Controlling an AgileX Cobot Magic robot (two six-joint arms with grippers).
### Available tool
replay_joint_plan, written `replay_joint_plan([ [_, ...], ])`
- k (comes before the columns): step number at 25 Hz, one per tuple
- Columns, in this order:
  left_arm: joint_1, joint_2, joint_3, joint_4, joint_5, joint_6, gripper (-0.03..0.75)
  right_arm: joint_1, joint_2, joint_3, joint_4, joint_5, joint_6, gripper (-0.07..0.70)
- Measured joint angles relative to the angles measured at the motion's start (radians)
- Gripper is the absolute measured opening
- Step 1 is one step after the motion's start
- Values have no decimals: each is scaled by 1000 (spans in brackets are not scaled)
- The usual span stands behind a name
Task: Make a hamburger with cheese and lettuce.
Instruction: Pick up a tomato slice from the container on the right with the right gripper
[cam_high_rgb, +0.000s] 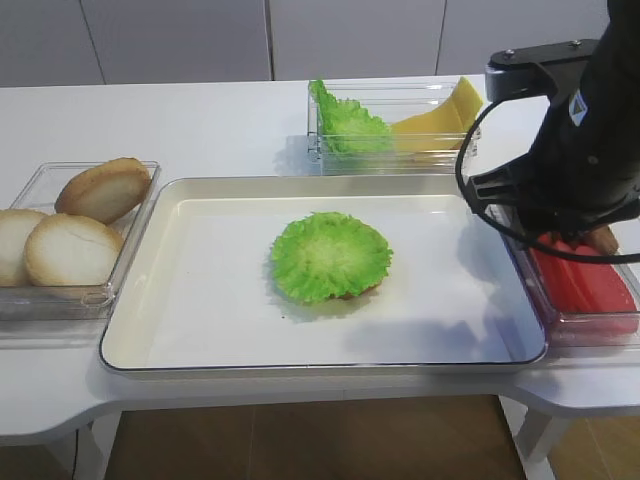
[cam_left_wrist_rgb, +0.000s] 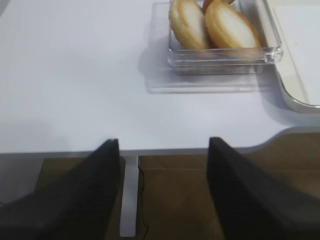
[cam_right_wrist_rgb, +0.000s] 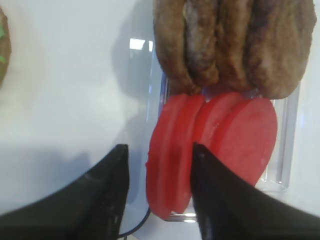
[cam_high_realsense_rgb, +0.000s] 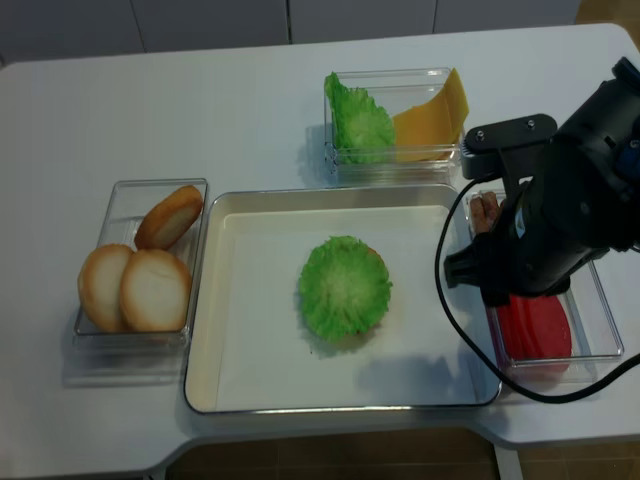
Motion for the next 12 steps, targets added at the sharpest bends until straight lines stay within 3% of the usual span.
replay_joint_plan([
  [12, 0, 0, 0, 0, 0, 0, 416, 2, 15, -2, -11, -35, 0, 321],
])
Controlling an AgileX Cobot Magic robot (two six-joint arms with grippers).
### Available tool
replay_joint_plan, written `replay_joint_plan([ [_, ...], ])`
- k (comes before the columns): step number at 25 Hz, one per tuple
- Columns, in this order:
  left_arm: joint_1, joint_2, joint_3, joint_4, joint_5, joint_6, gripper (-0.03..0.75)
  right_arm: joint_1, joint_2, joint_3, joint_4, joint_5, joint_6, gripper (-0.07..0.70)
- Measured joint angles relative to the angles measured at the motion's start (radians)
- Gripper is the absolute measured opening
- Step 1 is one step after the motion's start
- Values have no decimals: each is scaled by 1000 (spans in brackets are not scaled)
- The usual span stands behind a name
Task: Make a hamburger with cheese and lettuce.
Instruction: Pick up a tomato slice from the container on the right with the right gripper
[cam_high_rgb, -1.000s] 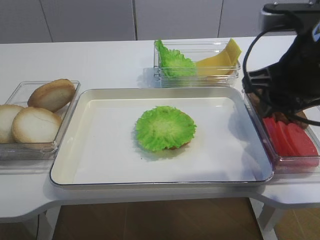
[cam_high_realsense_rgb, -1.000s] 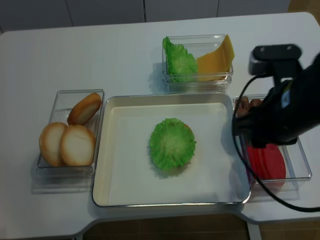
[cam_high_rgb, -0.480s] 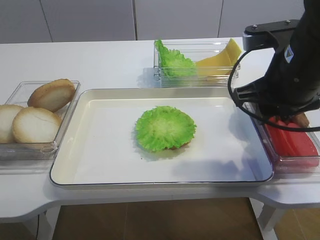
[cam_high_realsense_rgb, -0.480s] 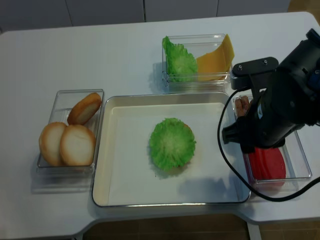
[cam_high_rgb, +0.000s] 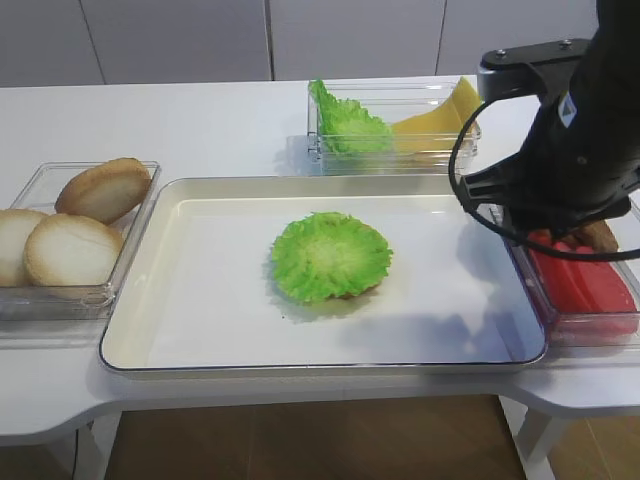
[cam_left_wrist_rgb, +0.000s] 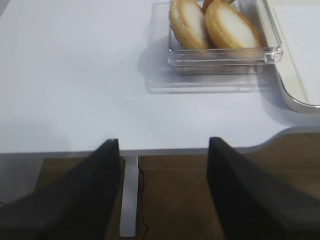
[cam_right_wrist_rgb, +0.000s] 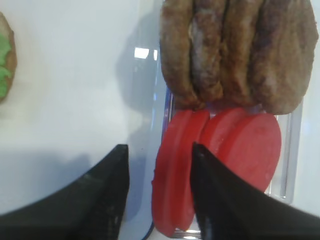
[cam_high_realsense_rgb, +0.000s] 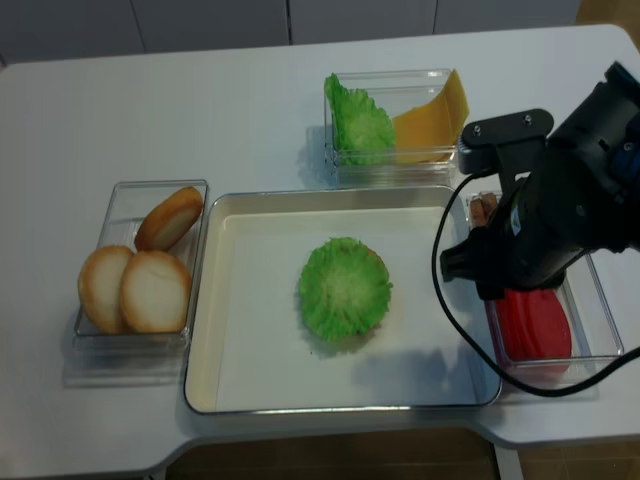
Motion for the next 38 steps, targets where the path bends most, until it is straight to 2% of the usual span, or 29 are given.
replay_joint_plan([
  [8, 0, 0, 0, 0, 0, 0, 416, 0, 22, -2, -4, 0, -8, 313],
  [13, 0, 0, 0, 0, 0, 0, 416, 0, 22, -2, -4, 0, -16, 237],
  [16, 0, 0, 0, 0, 0, 0, 416, 0, 22, -2, -4, 0, -29, 218],
  [32, 0, 0, 0, 0, 0, 0, 416, 1, 40, -6, -18, 2, -35, 209],
  [38, 0, 0, 0, 0, 0, 0, 416, 1, 41, -6, -45, 20, -35, 172],
])
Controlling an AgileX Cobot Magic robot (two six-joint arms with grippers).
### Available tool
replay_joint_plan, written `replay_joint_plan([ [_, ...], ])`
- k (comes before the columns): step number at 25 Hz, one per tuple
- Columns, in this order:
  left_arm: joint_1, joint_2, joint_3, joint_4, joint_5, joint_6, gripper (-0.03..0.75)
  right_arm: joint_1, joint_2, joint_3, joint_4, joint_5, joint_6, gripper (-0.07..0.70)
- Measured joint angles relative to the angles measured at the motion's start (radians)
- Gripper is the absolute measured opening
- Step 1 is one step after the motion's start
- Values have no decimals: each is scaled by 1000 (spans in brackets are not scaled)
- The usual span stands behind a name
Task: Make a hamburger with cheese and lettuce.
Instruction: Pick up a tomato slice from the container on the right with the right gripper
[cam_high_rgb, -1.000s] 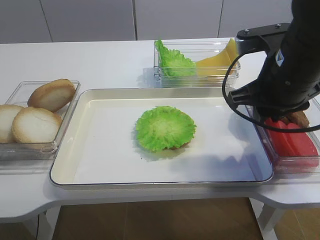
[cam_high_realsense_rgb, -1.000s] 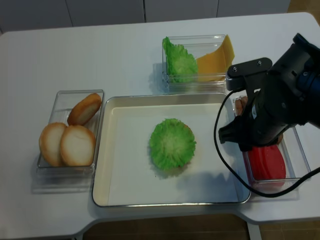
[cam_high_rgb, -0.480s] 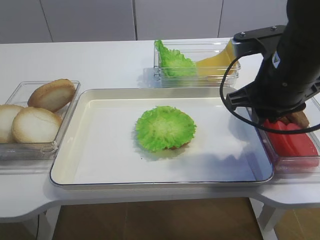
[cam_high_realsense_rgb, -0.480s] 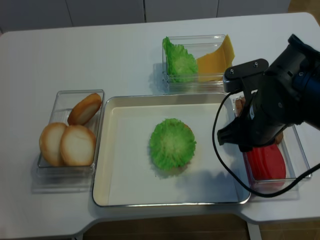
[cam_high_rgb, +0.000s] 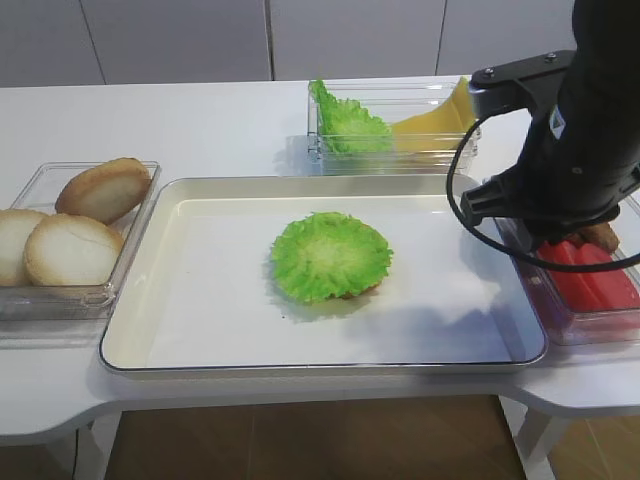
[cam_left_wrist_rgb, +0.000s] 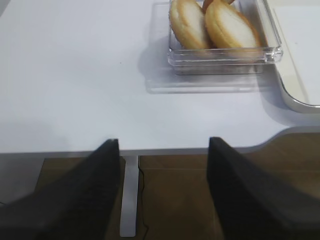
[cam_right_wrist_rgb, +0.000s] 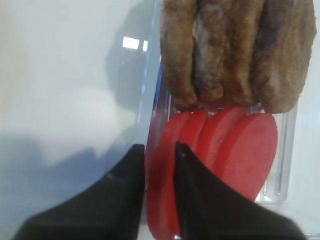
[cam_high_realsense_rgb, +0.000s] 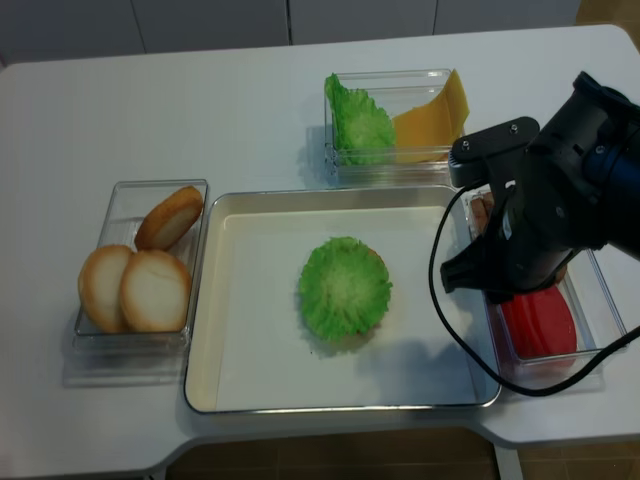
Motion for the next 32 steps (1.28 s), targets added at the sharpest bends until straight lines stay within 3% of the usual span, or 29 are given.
replay_joint_plan([
  [9, 0, 0, 0, 0, 0, 0, 416, 0, 2, 0, -4, 7, 0, 83],
  [32, 0, 0, 0, 0, 0, 0, 416, 0, -76, 0, 7, 19, 16, 77],
])
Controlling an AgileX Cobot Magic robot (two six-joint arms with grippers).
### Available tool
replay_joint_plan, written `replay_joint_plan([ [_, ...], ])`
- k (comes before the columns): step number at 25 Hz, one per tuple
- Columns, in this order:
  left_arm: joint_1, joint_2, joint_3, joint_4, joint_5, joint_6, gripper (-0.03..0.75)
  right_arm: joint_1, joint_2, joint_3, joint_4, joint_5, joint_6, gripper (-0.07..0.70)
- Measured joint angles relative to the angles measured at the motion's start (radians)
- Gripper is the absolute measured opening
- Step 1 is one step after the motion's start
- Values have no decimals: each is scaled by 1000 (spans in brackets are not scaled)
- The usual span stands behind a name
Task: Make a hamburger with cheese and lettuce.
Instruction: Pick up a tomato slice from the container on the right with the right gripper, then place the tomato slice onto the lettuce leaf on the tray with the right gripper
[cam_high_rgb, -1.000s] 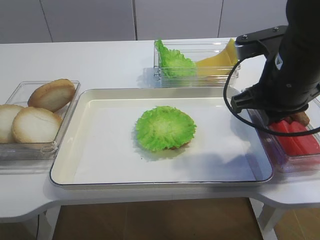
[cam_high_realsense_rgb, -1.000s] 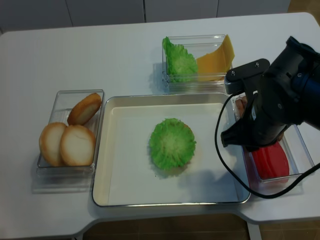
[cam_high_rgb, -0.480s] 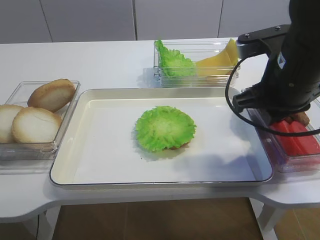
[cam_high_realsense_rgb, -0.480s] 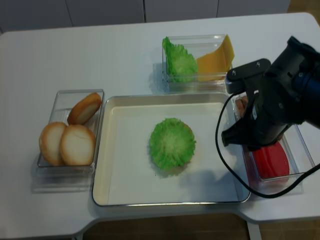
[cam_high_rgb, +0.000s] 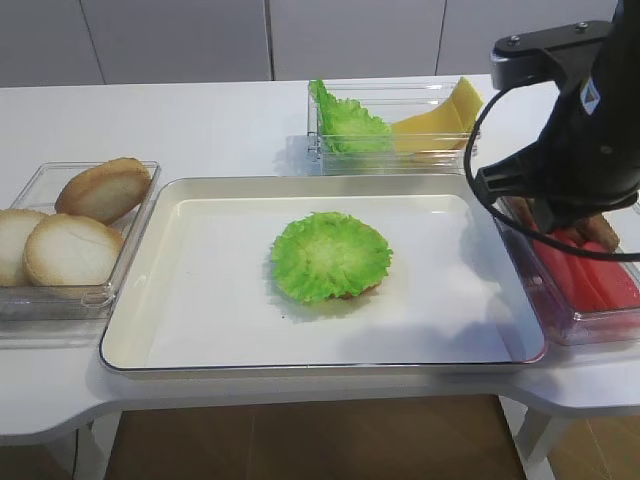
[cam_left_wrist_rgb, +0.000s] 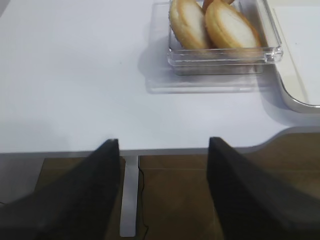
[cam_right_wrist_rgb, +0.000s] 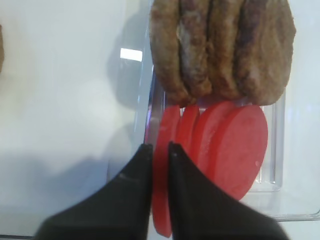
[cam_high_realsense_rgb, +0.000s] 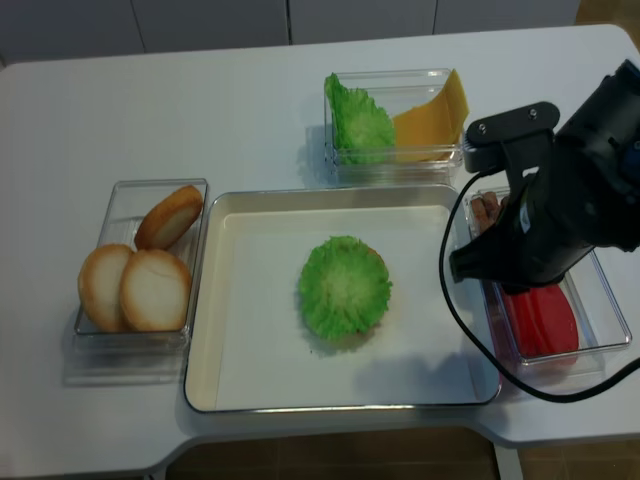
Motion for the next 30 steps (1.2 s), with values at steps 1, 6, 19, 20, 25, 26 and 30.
replay_joint_plan([
  [1, 0, 0, 0, 0, 0, 0, 416, 0, -8, 0, 1, 2, 0, 77],
  [6, 0, 0, 0, 0, 0, 0, 416, 0, -63, 0, 9, 6, 0, 77],
  [19, 0, 0, 0, 0, 0, 0, 416, 0, -159, 0, 40, 24, 1, 76],
  [20, 0, 0, 0, 0, 0, 0, 416, 0, -164, -5, 42, 26, 1, 76],
  [25, 0, 0, 0, 0, 0, 0, 416, 0, -181, -62, 61, 45, -13, 76],
  [26, 0, 0, 0, 0, 0, 0, 416, 0, -181, -75, 64, 50, -21, 76],
  [30, 0, 0, 0, 0, 0, 0, 416, 0, -183, -115, 78, 60, -40, 76],
])
